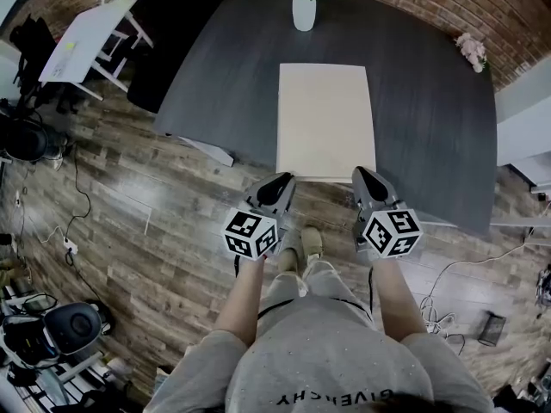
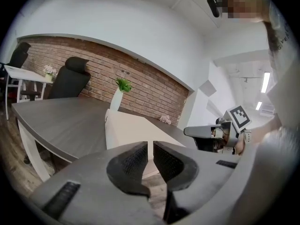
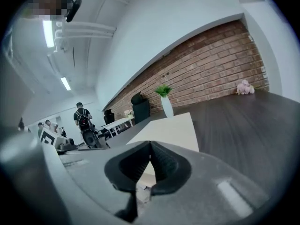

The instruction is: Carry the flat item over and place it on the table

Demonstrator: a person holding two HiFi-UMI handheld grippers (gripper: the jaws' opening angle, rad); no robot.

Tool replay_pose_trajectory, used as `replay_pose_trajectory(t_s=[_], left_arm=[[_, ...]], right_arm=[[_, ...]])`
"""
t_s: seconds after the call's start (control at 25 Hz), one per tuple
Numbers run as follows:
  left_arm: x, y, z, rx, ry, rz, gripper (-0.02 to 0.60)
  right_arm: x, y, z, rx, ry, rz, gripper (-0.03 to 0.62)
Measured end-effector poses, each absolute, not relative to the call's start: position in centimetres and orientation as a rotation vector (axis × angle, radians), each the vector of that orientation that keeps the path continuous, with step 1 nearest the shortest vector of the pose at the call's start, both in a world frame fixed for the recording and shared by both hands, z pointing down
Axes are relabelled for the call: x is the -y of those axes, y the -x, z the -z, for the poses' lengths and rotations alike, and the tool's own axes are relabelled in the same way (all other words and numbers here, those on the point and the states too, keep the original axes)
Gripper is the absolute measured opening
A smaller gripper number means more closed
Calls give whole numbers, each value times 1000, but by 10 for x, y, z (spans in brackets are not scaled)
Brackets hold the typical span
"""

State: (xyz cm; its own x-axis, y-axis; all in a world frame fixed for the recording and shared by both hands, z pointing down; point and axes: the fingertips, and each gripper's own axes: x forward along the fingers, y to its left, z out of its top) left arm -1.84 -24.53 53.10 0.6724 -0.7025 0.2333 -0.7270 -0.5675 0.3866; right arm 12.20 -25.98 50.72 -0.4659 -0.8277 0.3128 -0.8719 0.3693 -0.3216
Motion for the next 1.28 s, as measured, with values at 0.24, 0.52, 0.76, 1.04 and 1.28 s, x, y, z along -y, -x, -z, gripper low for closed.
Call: replay_pose_trajectory(t_s=[0.24, 0.52, 0.76, 1.04, 1.28], left_arm=[[256, 31, -512, 1183, -2445, -35, 32], [266, 44, -490, 1267, -2462, -4, 32], [272, 51, -471, 1323, -2486, 12, 17], [276, 60, -451, 1372, -2505, 46, 8], [280, 73, -436, 1421, -2509, 73, -2]], right_arm=[[264, -123, -488, 2533, -1560, -544, -3], [271, -125, -462, 2564, -1569, -398, -3], [277, -130, -447, 2571, -1589, -331, -3], [282, -127, -428, 2593, -1589, -252, -3], [283, -122, -410, 2611, -1585, -171, -3]])
